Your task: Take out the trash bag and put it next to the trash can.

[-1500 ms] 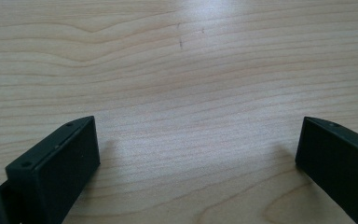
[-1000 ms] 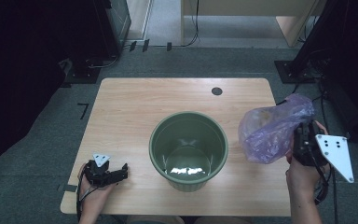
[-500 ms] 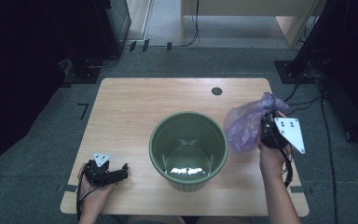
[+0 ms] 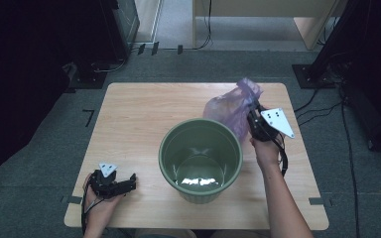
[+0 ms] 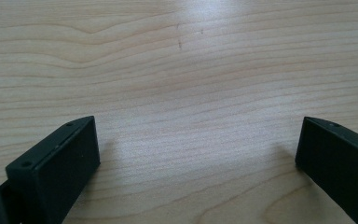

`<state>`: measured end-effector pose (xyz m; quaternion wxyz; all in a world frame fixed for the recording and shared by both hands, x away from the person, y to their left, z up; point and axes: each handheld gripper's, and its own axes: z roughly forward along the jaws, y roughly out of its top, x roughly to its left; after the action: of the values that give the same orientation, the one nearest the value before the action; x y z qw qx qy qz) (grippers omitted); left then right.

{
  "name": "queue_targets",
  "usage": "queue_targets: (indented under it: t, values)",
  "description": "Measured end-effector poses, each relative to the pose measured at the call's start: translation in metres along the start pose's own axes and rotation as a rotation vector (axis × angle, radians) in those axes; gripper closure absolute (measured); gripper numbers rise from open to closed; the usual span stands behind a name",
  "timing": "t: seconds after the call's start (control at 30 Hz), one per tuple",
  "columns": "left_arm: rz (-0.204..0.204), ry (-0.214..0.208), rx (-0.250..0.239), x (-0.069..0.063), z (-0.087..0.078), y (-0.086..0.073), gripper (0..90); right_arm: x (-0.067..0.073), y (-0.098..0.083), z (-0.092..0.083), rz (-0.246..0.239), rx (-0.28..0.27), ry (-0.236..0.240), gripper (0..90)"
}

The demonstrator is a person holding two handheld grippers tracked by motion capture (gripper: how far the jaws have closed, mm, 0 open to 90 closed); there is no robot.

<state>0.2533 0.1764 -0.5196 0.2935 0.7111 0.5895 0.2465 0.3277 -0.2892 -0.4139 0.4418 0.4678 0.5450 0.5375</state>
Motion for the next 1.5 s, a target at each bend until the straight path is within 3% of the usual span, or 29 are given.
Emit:
queue_targets:
  t: [0.07, 0.1, 0.23, 0.33, 0.43, 0.6, 0.73, 0.83, 1.13, 1.5]
  values:
    - [-0.001, -0.001, -0.001, 0.000, 0.000, 0.000, 0.0, -0.015, -0.019, -0.006, 0.033, 0.076, 0.043, 67.5]
    - [-0.001, -0.001, -0.003, 0.000, 0.000, 0.000, 0.0, -0.020, -0.025, -0.010, 0.045, 0.084, 0.057, 60.2]
    - [-0.001, 0.000, -0.002, 0.000, 0.001, 0.000, 0.0, -0.039, -0.043, -0.031, 0.052, 0.156, 0.043, 35.1]
    - [-0.002, 0.001, 0.000, 0.000, 0.001, 0.001, 0.0, -0.043, -0.051, -0.046, 0.028, 0.193, 0.052, 30.4]
    - [-0.003, 0.001, 0.001, 0.000, 0.001, 0.001, 0.0, -0.045, -0.058, -0.058, -0.007, 0.224, 0.063, 28.1]
    - [-0.003, 0.001, -0.001, 0.000, 0.001, 0.001, 0.0, -0.052, -0.068, -0.074, 0.015, 0.255, 0.063, 23.3]
    - [-0.003, 0.000, 0.001, 0.000, 0.001, 0.001, 0.0, -0.057, -0.078, -0.084, 0.004, 0.296, 0.070, 19.8]
    - [-0.003, 0.000, 0.001, 0.000, 0.001, 0.001, 0.0, -0.061, -0.084, -0.090, -0.004, 0.332, 0.054, 17.8]
    - [-0.003, 0.000, 0.001, 0.000, 0.001, 0.001, 0.0, -0.075, -0.096, -0.111, 0.034, 0.414, 0.002, 15.7]
    - [-0.003, 0.000, 0.001, 0.000, 0.001, 0.001, 0.0, -0.088, -0.101, -0.134, 0.039, 0.462, -0.056, 15.4]
